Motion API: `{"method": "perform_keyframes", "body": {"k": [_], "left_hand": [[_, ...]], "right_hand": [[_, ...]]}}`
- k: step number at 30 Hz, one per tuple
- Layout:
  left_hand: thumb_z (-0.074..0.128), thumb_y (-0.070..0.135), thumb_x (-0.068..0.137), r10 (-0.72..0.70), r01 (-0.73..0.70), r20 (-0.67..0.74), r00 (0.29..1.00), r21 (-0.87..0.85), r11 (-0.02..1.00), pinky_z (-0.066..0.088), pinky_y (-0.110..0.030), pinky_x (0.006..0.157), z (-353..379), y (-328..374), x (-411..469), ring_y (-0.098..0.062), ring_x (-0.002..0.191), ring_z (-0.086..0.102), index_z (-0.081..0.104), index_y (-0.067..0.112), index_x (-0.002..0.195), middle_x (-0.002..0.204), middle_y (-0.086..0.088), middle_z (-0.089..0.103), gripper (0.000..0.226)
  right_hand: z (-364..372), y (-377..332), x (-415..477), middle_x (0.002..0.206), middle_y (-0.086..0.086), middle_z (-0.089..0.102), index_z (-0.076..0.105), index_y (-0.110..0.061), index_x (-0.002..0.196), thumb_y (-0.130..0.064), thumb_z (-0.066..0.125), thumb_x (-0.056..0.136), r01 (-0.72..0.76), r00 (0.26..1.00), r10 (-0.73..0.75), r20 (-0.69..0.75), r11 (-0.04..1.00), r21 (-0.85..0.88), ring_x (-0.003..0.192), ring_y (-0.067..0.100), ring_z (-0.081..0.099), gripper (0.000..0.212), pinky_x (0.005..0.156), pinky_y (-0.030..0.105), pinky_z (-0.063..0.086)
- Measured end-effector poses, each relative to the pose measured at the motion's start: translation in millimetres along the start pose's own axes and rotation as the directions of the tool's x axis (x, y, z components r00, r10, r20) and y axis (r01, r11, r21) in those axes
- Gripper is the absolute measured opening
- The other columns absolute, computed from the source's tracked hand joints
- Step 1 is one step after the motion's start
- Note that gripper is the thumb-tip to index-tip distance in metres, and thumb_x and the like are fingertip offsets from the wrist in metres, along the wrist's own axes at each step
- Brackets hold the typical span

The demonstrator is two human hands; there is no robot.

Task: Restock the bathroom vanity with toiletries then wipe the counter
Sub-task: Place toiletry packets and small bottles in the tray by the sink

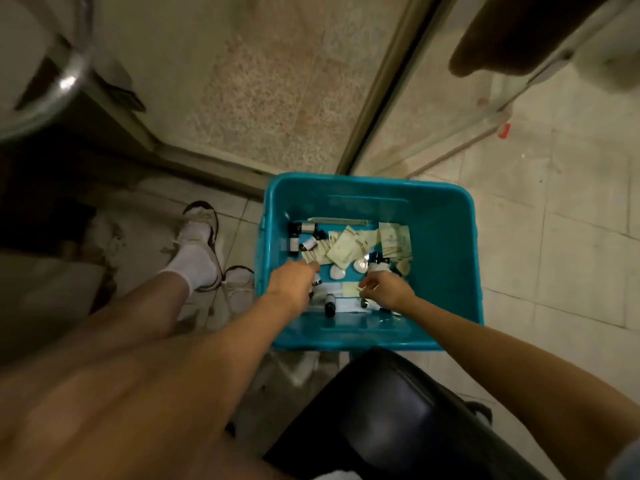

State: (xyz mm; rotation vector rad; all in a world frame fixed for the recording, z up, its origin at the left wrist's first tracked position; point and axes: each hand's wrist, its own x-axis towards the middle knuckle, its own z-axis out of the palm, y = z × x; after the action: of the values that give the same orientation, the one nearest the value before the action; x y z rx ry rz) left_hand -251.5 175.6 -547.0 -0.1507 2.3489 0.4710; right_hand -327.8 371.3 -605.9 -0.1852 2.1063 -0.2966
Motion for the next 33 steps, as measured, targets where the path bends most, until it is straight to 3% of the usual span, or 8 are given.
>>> {"method": "perform_keyframes", "body": {"k": [4, 9, 17, 24, 27, 33], "left_hand": [[0.056, 0.005, 0.088, 0.003, -0.006, 0.112, 0.994, 0.032, 0.999, 0.043, -0.038, 0.092, 20.1, -17.5, 14.6, -0.03, 0.121, 0.048, 0.037, 0.015, 0.139, 0.133, -0.012, 0.047, 0.055], [0.056, 0.003, 0.087, 0.008, -0.011, 0.176, 0.984, 0.015, 1.0, 0.044, -0.038, 0.093, 34.3, -25.1, 29.0, -0.03, 0.118, 0.051, 0.041, 0.014, 0.136, 0.13, -0.012, 0.047, 0.053], [0.052, -0.004, 0.086, 0.025, -0.033, 0.198, 0.98, 0.034, 0.999, 0.044, -0.04, 0.097, 58.9, -27.9, 46.1, -0.032, 0.122, 0.049, 0.035, 0.012, 0.139, 0.136, -0.013, 0.043, 0.058], [0.048, -0.006, 0.089, 0.067, -0.08, 0.217, 0.974, 0.054, 0.995, 0.044, -0.042, 0.099, 80.7, -28.1, 44.9, -0.033, 0.122, 0.05, 0.042, 0.008, 0.136, 0.134, -0.015, 0.046, 0.05], [0.05, -0.005, 0.088, 0.063, -0.075, 0.205, 0.977, 0.048, 0.996, 0.043, -0.04, 0.099, 83.0, -28.2, 47.1, -0.031, 0.123, 0.048, 0.048, 0.008, 0.132, 0.133, -0.015, 0.045, 0.046], [0.05, -0.005, 0.088, 0.063, -0.068, 0.207, 0.976, 0.017, 0.998, 0.041, -0.039, 0.101, 78.8, -28.3, 47.9, -0.03, 0.124, 0.047, 0.049, 0.007, 0.131, 0.135, -0.014, 0.044, 0.044]], "right_hand": [[38.7, -4.6, 32.8, 0.116, 0.009, 0.064, 0.061, -0.014, 0.116, -0.029, 0.065, 0.087, -0.065, 0.993, 0.067, 0.1, 0.998, -0.025, 0.108, 0.024, 0.059, 0.033, 0.089, 0.03, 0.046], [78.8, 2.8, 56.6, 0.131, 0.009, 0.055, 0.051, -0.016, 0.129, -0.027, 0.063, 0.087, -0.07, 0.983, 0.092, 0.157, 0.988, -0.136, 0.119, 0.025, 0.052, 0.045, 0.097, 0.031, 0.044], [98.8, 8.3, 100.9, 0.139, 0.012, 0.042, 0.041, -0.013, 0.138, -0.02, 0.06, 0.09, -0.054, 0.998, 0.056, 0.003, 0.974, -0.222, 0.123, 0.03, 0.047, 0.052, 0.101, 0.035, 0.041], [116.2, -5.9, 131.6, 0.137, 0.015, 0.038, 0.035, -0.007, 0.139, -0.005, 0.055, 0.088, -0.033, 0.998, 0.015, -0.055, 0.941, -0.336, 0.122, 0.033, 0.043, 0.055, 0.09, 0.041, 0.043], [120.1, -10.0, 133.7, 0.136, 0.015, 0.037, 0.034, -0.005, 0.137, -0.008, 0.059, 0.086, -0.051, 0.998, 0.027, -0.062, 0.899, -0.435, 0.122, 0.033, 0.041, 0.057, 0.091, 0.04, 0.043], [107.1, -13.1, 139.6, 0.135, 0.014, 0.042, 0.046, -0.009, 0.131, -0.016, 0.055, 0.09, -0.022, 1.0, 0.023, -0.006, 0.78, -0.625, 0.122, 0.031, 0.041, 0.042, 0.096, 0.038, 0.037]]}}
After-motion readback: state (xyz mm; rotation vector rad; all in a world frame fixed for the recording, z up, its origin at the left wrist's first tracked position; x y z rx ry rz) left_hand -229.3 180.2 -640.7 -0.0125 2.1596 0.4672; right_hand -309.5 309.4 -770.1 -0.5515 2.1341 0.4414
